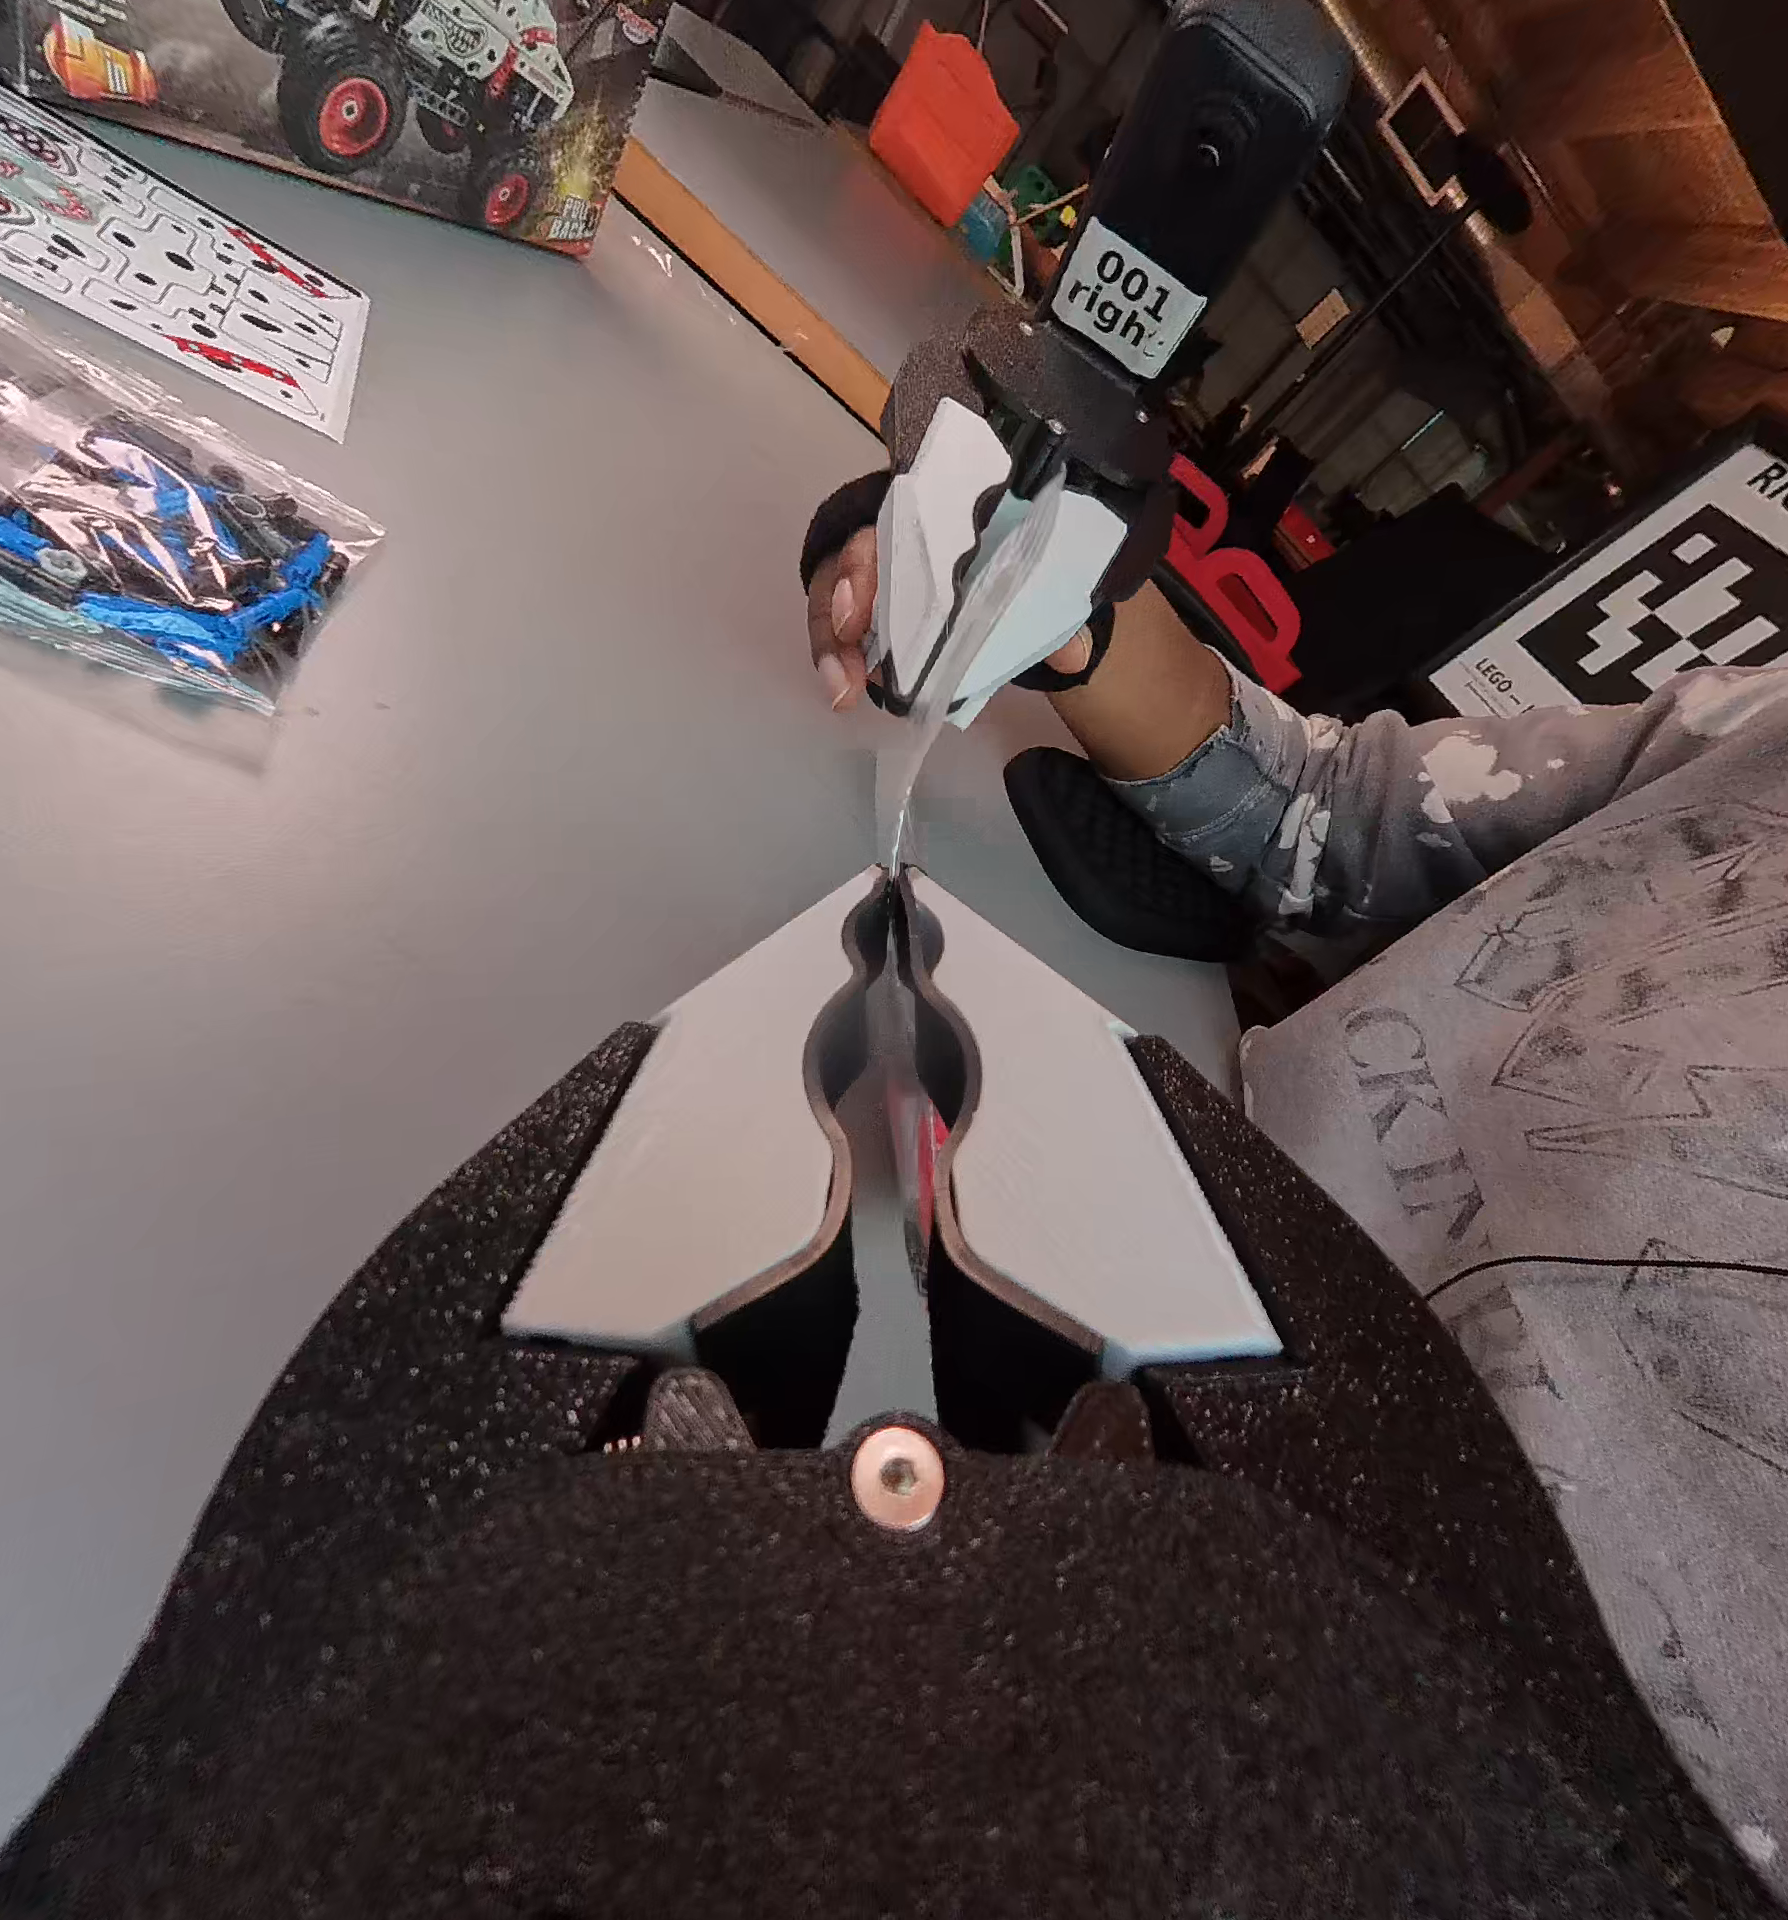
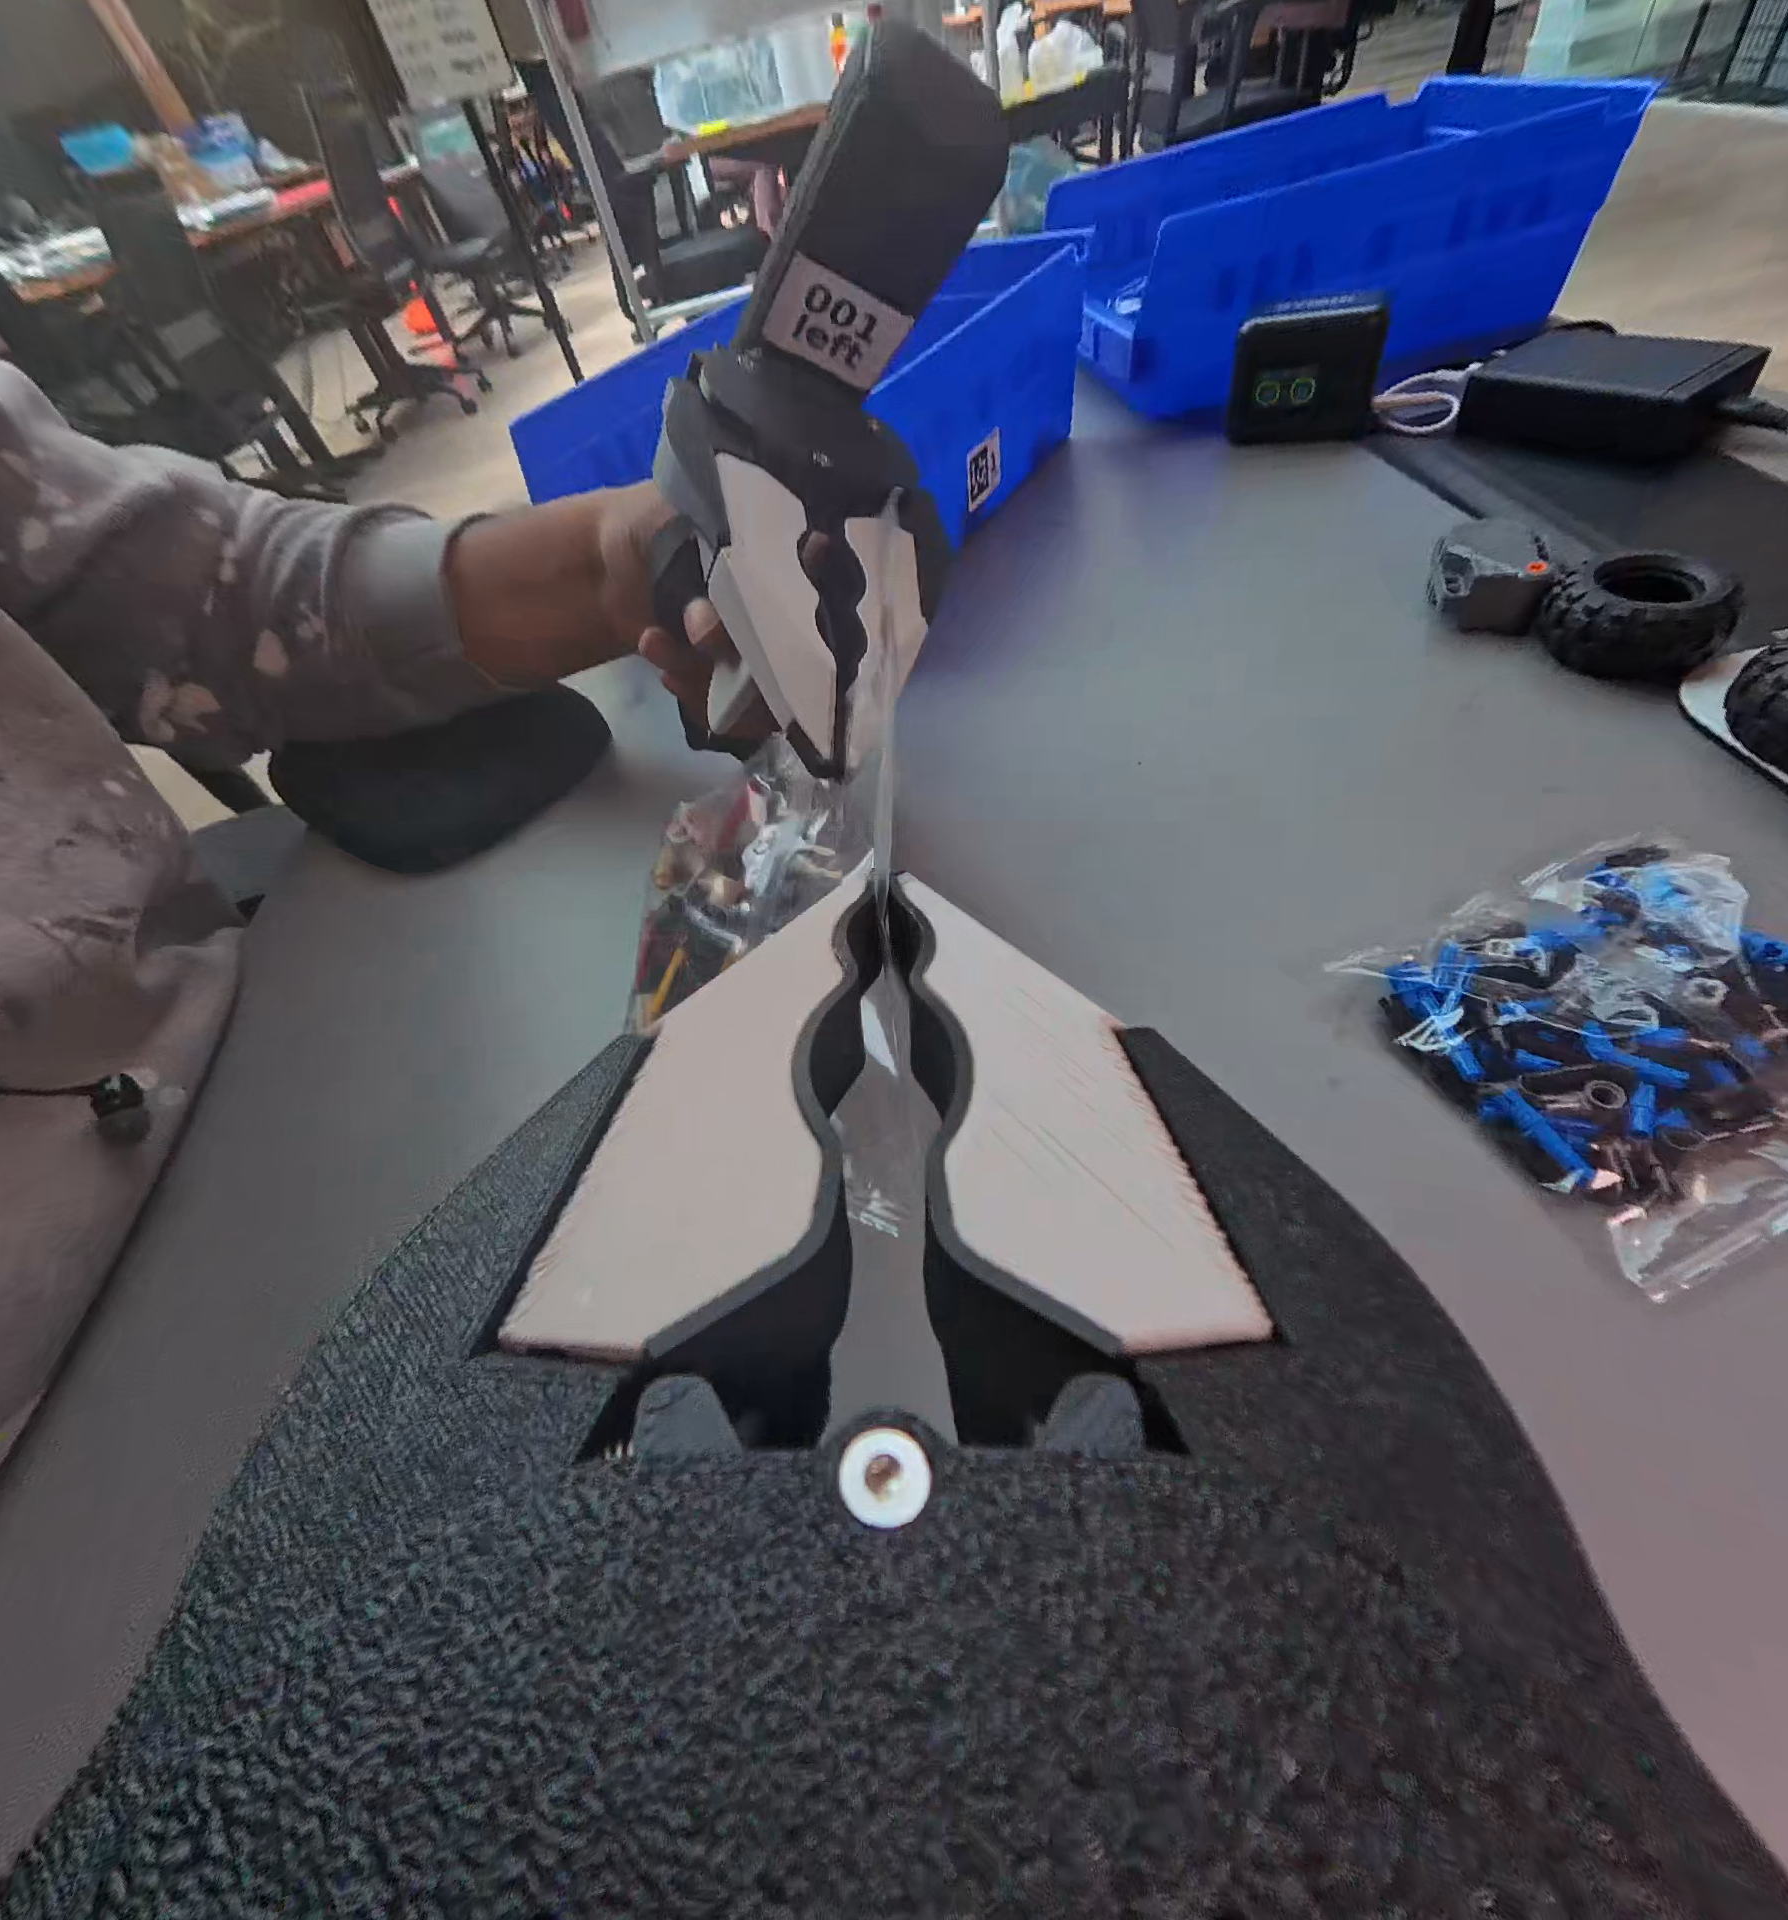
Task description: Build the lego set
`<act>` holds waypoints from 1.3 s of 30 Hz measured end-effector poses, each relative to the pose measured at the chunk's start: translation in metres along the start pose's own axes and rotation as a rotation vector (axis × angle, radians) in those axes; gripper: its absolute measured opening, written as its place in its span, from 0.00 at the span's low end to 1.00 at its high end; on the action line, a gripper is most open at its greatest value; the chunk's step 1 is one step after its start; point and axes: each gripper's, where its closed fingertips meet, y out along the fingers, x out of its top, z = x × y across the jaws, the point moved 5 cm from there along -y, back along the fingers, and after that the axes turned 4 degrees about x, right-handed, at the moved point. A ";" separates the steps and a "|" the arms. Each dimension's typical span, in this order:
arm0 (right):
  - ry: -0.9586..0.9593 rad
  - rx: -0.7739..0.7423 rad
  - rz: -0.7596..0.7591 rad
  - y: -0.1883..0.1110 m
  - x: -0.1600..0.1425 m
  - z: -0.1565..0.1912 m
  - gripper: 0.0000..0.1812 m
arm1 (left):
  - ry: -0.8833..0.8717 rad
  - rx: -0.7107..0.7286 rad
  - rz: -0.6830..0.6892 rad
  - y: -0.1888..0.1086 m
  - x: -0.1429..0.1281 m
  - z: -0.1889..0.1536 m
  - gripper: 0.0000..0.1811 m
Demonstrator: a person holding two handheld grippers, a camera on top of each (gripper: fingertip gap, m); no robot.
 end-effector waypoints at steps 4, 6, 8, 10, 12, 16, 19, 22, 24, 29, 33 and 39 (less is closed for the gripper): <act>0.005 0.034 0.085 0.004 -0.015 0.002 0.00 | -0.007 -0.001 -0.048 -0.001 0.004 0.000 0.04; 0.019 0.047 0.072 0.009 -0.015 0.004 0.00 | -0.009 -0.016 -0.071 -0.002 0.007 -0.002 0.08; 0.030 0.093 0.057 0.013 -0.015 0.010 0.00 | 0.016 -0.010 -0.081 -0.001 0.008 -0.003 0.08; 0.028 0.093 0.073 0.018 -0.019 0.011 0.00 | 0.050 0.006 -0.078 0.000 0.008 -0.005 0.08; 0.032 0.097 0.089 0.022 -0.022 0.012 0.00 | 0.072 0.041 -0.057 0.001 0.006 -0.003 0.06; 0.039 0.103 0.095 0.023 -0.024 0.012 0.00 | 0.065 0.067 -0.050 0.001 0.006 0.001 0.00; 0.050 0.108 0.090 0.023 -0.024 0.012 0.00 | 0.060 0.072 -0.044 0.000 0.005 0.002 0.00; 0.049 0.112 0.096 0.024 -0.026 0.011 0.01 | 0.068 0.074 -0.029 0.002 0.004 0.002 0.00; 0.045 0.117 0.088 0.024 -0.026 0.012 0.05 | 0.076 0.071 -0.015 0.003 0.002 0.001 0.00; 0.034 0.117 0.019 0.016 -0.011 0.013 0.20 | 0.112 0.050 0.063 0.010 -0.007 -0.005 0.00; -0.001 0.082 0.020 0.012 -0.003 0.014 0.20 | 0.164 0.048 0.167 0.021 -0.020 -0.012 0.00; -0.060 0.095 0.139 0.016 -0.020 0.018 0.04 | 0.192 0.041 0.234 0.026 -0.029 -0.016 0.00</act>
